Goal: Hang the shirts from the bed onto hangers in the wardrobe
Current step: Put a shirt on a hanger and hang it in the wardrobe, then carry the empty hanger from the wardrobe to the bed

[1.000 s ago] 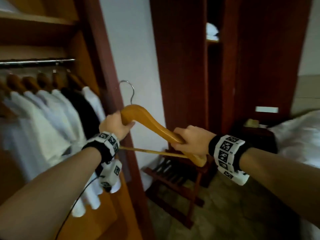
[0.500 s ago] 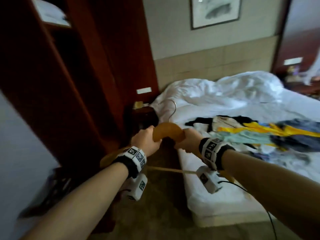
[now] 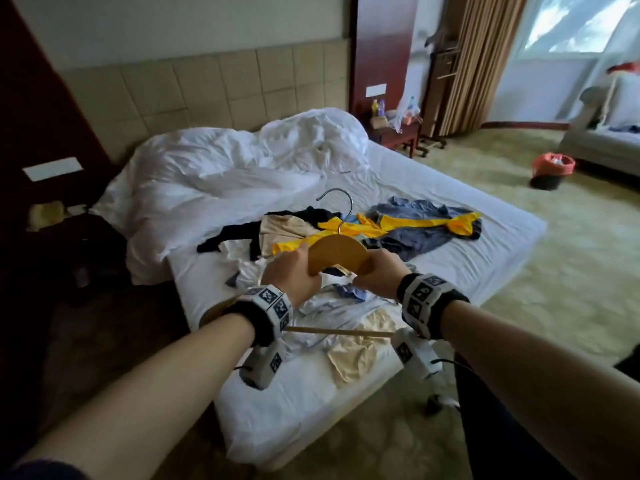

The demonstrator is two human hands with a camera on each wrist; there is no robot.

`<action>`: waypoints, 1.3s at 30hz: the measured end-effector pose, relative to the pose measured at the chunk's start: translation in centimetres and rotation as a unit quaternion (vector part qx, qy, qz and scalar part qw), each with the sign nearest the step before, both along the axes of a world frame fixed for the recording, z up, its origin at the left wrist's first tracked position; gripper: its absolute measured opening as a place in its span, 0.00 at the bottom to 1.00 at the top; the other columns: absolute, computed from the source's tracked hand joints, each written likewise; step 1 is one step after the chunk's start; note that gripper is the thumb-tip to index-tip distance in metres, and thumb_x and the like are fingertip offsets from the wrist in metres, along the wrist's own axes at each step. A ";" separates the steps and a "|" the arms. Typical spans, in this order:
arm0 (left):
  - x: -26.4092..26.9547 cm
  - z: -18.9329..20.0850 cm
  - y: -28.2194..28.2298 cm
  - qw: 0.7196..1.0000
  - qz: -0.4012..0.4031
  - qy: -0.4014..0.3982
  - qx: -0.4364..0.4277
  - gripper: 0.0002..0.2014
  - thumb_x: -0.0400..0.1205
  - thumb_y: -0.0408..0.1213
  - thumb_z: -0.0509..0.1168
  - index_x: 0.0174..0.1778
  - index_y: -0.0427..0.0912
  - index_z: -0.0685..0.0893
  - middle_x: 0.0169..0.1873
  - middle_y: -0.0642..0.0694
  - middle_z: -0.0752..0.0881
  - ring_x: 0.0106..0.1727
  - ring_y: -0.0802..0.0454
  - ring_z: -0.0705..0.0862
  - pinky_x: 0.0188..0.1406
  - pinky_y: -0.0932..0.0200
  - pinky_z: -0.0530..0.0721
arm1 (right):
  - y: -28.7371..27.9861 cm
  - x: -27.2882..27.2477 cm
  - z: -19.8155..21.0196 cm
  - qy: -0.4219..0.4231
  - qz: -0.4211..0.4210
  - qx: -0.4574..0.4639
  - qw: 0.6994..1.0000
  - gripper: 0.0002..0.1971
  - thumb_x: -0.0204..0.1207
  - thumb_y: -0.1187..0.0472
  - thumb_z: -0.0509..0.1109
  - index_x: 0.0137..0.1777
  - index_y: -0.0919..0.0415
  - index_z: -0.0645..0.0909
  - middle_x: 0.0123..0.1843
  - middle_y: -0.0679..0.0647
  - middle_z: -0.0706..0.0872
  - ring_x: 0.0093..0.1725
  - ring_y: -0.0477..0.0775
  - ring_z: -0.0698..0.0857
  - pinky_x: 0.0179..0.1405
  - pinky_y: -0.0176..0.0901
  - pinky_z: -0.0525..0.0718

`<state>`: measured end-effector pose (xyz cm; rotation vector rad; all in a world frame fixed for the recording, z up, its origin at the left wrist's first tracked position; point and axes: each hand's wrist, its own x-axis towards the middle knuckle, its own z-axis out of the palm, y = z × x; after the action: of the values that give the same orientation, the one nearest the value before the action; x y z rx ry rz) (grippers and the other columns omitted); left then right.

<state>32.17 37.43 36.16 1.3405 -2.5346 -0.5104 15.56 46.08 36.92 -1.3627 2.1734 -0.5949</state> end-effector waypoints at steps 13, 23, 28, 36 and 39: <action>-22.6 -6.4 -5.5 0.997 -0.041 -0.018 0.067 0.16 0.77 0.43 0.70 0.59 0.45 0.78 0.39 0.47 0.81 0.42 0.42 0.85 0.38 0.55 0.80 | -4.4 -21.9 -6.2 -0.036 -0.037 0.053 0.997 0.16 0.68 0.63 0.78 0.30 0.48 0.74 0.29 0.47 0.76 0.33 0.51 0.77 0.27 0.38 0.70; -30.0 -12.2 -10.8 0.990 -0.034 -0.035 0.133 0.20 0.80 0.44 0.68 0.68 0.48 0.75 0.50 0.43 0.87 0.51 0.40 0.87 0.43 0.53 0.80 | -10.7 -31.2 -10.9 -0.048 0.031 0.107 0.993 0.11 0.68 0.65 0.79 0.41 0.54 0.79 0.36 0.51 0.81 0.39 0.54 0.81 0.39 0.41 0.75; -30.2 -15.9 -15.0 0.982 -0.006 -0.091 0.164 0.17 0.85 0.46 0.63 0.68 0.47 0.73 0.52 0.41 0.86 0.54 0.37 0.86 0.50 0.46 0.84 | -15.5 -32.9 -14.4 -0.107 0.013 0.128 0.986 0.10 0.69 0.68 0.77 0.44 0.58 0.79 0.32 0.52 0.78 0.31 0.53 0.79 0.33 0.42 0.76; -30.6 -23.0 -21.7 0.976 -0.048 -0.106 0.185 0.13 0.83 0.42 0.62 0.62 0.46 0.74 0.51 0.41 0.85 0.53 0.37 0.84 0.54 0.46 0.80 | -23.4 -33.8 -20.9 -0.326 -0.016 0.197 0.924 0.23 0.70 0.47 0.81 0.53 0.67 0.87 0.36 0.61 0.89 0.36 0.59 0.86 0.41 0.53 0.87; -31.7 -25.7 -23.4 0.975 -0.110 -0.102 0.163 0.14 0.80 0.40 0.64 0.62 0.46 0.75 0.53 0.43 0.86 0.56 0.39 0.83 0.60 0.46 0.76 | -26.4 -33.7 -22.0 -0.396 -0.042 0.235 0.887 0.26 0.69 0.41 0.79 0.52 0.65 0.88 0.39 0.68 0.88 0.35 0.62 0.85 0.40 0.55 0.84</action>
<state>0.47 14.05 10.44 1.2755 -2.8846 -0.9094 -18.12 19.67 14.89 -0.6017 1.5493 -0.4903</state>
